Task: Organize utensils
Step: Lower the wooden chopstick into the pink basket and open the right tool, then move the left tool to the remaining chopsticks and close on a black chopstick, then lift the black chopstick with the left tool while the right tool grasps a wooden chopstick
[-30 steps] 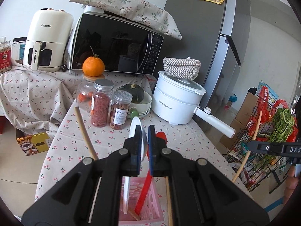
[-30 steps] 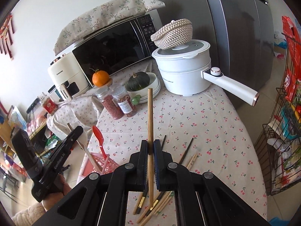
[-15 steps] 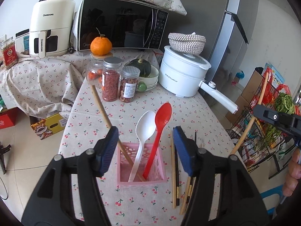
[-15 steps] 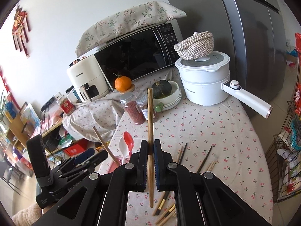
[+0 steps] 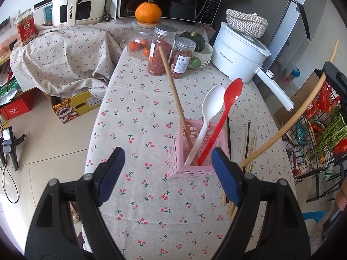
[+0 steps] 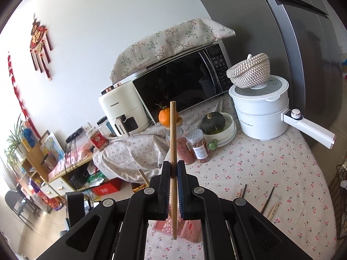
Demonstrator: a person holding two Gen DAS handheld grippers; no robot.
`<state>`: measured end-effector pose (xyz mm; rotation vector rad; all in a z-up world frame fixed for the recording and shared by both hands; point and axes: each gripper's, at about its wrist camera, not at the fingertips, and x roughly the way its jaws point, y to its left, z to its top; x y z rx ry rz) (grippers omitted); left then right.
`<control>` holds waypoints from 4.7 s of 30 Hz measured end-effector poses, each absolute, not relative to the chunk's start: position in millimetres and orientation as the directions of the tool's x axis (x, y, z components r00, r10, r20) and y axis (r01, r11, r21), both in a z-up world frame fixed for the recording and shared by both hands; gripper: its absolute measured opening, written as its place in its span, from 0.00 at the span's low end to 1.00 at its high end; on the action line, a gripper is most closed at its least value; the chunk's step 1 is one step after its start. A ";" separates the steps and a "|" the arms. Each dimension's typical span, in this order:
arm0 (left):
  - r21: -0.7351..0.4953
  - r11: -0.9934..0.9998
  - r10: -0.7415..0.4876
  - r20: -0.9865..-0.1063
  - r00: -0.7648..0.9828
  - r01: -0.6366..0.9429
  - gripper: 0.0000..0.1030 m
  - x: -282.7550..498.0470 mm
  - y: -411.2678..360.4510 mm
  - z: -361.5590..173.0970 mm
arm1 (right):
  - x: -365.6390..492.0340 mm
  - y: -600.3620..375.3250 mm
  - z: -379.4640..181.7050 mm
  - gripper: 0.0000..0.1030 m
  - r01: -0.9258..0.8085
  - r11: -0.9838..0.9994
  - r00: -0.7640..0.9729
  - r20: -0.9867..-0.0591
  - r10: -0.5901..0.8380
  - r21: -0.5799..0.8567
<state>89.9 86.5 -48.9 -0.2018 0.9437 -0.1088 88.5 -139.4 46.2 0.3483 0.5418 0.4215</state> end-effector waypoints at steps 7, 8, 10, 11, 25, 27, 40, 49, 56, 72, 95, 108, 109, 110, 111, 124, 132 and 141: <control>-0.206 0.978 -0.178 -0.805 0.566 0.014 0.80 88.3 91.1 -54.0 | 106.9 -113.2 28.6 0.06 -0.291 0.874 0.784 -0.427 0.451 0.389; -0.206 0.978 -0.178 -0.809 0.561 0.014 0.80 88.3 92.1 -55.4 | 110.0 -108.8 23.9 0.06 -0.289 0.879 0.777 -0.443 0.447 0.380; -0.204 0.979 -0.178 -0.816 0.549 0.014 0.80 88.7 93.7 -58.3 | 114.5 -100.9 14.6 0.06 -0.287 0.886 0.766 -0.468 0.441 0.365; -0.205 0.979 -0.179 -0.819 0.546 0.013 0.80 88.5 94.5 -59.3 | 116.2 -97.2 10.5 0.06 -0.288 0.888 0.763 -0.475 0.439 0.357; -0.220 0.975 -0.191 -0.813 0.550 0.015 0.80 86.3 98.2 -57.3 | 127.7 -70.8 -24.3 0.06 -0.300 0.898 0.735 -0.522 0.432 0.321; -0.220 0.975 -0.190 -0.813 0.551 0.012 0.80 86.4 98.6 -57.2 | 128.8 -71.3 -26.9 0.06 -0.300 0.891 0.730 -0.519 0.445 0.341; -0.214 0.977 -0.190 -0.815 0.548 0.020 0.80 87.7 98.5 -57.6 | 134.6 -78.8 -34.9 0.18 -0.269 0.893 0.708 -0.554 0.438 0.362; -0.212 0.976 -0.206 -0.809 0.550 0.055 0.80 86.4 88.9 -54.1 | 119.7 -111.8 -10.4 0.54 -0.263 0.883 0.745 -0.499 0.442 0.389; -0.212 0.971 -0.237 -0.802 0.549 0.109 0.80 80.9 67.8 -49.5 | 97.8 -159.5 12.2 0.63 -0.223 0.892 0.788 -0.467 0.402 0.393; -0.128 0.938 -0.285 -0.814 0.506 0.322 0.80 66.1 -27.4 -52.8 | 86.7 -251.9 -41.1 0.75 0.010 0.968 0.648 -0.739 0.185 0.250; 0.018 0.937 -0.131 -0.907 0.400 0.348 0.34 157.1 -134.1 -91.8 | 115.9 -346.2 -101.9 0.75 0.233 0.942 0.454 -0.884 0.115 0.242; 0.044 0.980 -0.019 -0.950 0.311 0.196 0.11 230.0 -135.1 -149.2 | 127.1 -343.2 -114.8 0.75 0.216 0.946 0.423 -0.897 0.132 0.242; 0.048 0.979 -0.015 -0.953 0.304 0.197 0.11 230.6 -135.9 -152.0 | 128.4 -341.9 -115.9 0.75 0.214 0.947 0.419 -0.898 0.132 0.239; 0.053 0.979 -0.008 -0.955 0.297 0.199 0.11 231.1 -136.5 -154.7 | 129.2 -340.6 -116.8 0.75 0.210 0.948 0.416 -0.899 0.133 0.237; 0.068 0.978 0.005 -0.954 0.299 0.199 0.11 231.0 -137.3 -156.8 | 130.0 -339.6 -117.5 0.75 0.207 0.950 0.414 -0.901 0.133 0.235; 0.073 0.963 -0.029 -0.930 0.367 0.260 0.06 212.1 -138.4 -144.1 | 135.0 -326.6 -121.0 0.75 0.187 0.957 0.394 -0.910 0.132 0.220; 0.063 0.919 -0.147 -0.860 0.489 0.388 0.06 145.6 -140.5 -86.7 | 128.8 -313.3 -118.9 0.75 0.177 0.961 0.392 -0.911 0.128 0.211; -0.045 0.918 -0.288 -0.759 0.584 0.394 0.06 93.4 -81.4 -28.8 | 123.7 -290.8 -117.3 0.75 0.152 0.968 0.391 -0.912 0.128 0.200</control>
